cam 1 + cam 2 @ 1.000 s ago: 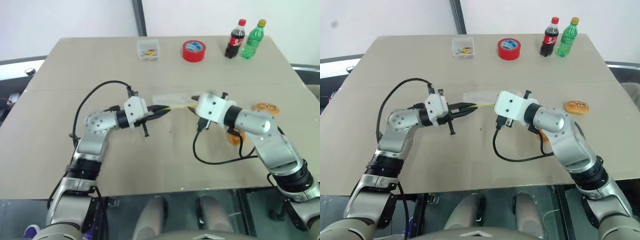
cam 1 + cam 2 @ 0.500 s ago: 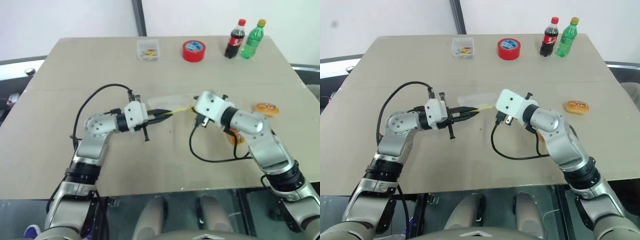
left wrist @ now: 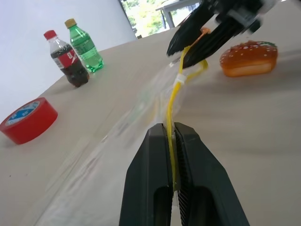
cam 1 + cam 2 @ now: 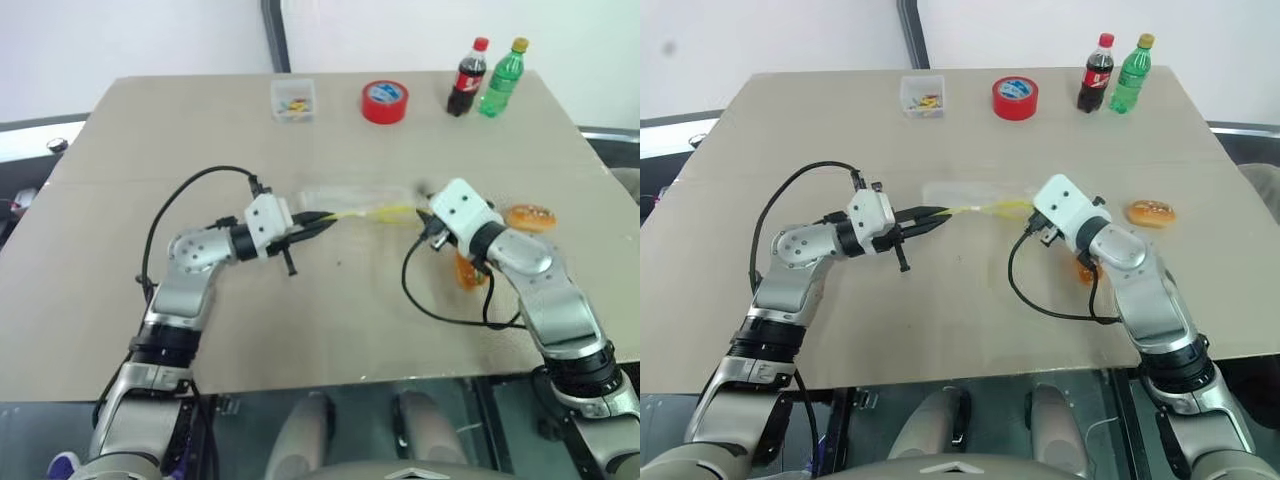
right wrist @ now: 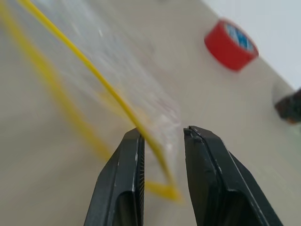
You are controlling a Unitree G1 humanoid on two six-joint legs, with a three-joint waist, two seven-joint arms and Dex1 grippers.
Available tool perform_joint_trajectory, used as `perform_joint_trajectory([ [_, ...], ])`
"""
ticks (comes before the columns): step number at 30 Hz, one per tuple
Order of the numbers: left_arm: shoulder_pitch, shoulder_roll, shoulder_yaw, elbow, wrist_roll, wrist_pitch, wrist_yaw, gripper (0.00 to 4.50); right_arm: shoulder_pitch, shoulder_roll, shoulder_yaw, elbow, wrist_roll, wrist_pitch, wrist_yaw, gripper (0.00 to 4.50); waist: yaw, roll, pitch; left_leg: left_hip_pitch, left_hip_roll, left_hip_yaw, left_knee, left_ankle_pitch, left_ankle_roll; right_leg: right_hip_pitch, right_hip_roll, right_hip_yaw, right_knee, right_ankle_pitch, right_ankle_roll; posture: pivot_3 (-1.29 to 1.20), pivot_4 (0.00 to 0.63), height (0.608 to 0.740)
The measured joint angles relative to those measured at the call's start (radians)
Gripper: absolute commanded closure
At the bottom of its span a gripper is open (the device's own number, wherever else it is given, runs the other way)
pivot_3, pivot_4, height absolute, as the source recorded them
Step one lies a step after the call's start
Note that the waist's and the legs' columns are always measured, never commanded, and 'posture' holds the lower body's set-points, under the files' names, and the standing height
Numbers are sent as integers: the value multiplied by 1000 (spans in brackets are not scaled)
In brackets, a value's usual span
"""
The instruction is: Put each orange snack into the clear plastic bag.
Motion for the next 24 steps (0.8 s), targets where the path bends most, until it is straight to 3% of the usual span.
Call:
perform_joint_trajectory([
  [2, -3, -3, 0, 11, 12, 9, 19, 4500, 15, -14, 0, -38, 11, -1, 14, 3167, 3, 0, 0, 0, 0, 0, 0, 0, 0, 1, -1, 0, 0, 0, 0, 0, 150, 740],
  [5, -4, -5, 0, 34, 30, 13, 37, 4500, 48, -22, -24, -67, 33, 36, 13, 3933, 8, 0, 0, 0, -1, -1, 1, 0, 0, 1, -1, -1, -1, 0, 0, 0, 150, 740],
  [6, -4, -6, 0, 36, 32, 12, 40, 4500, 53, -21, -42, -78, 49, 61, 13, 4434, 8, 0, 0, 0, -1, -1, 1, 0, 0, 2, -1, -1, -1, 0, 0, 0, 150, 740],
  [9, -6, -16, 0, 36, 32, 12, 45, 4500, 54, 34, -108, -110, 114, 150, 3, 4474, 8, 0, 0, 0, 0, -2, 1, 0, 0, 2, -1, -1, 0, 0, 0, 0, 150, 740],
  [16, -11, -31, 0, 34, 28, 6, 34, 4500, 9, 257, -126, -45, 217, 284, -95, 4474, 3, 0, 0, 0, 0, -1, 1, 0, 0, 2, -1, -1, 0, 0, 0, 0, 150, 740],
  [24, 3, -30, 6, -5, 11, 1, 16, 4500, -41, 328, -177, 40, 280, 286, -163, 4474, 6, 0, 0, 0, 0, -2, 0, 0, -1, 2, -1, -1, -1, 0, 0, 0, 150, 740],
])
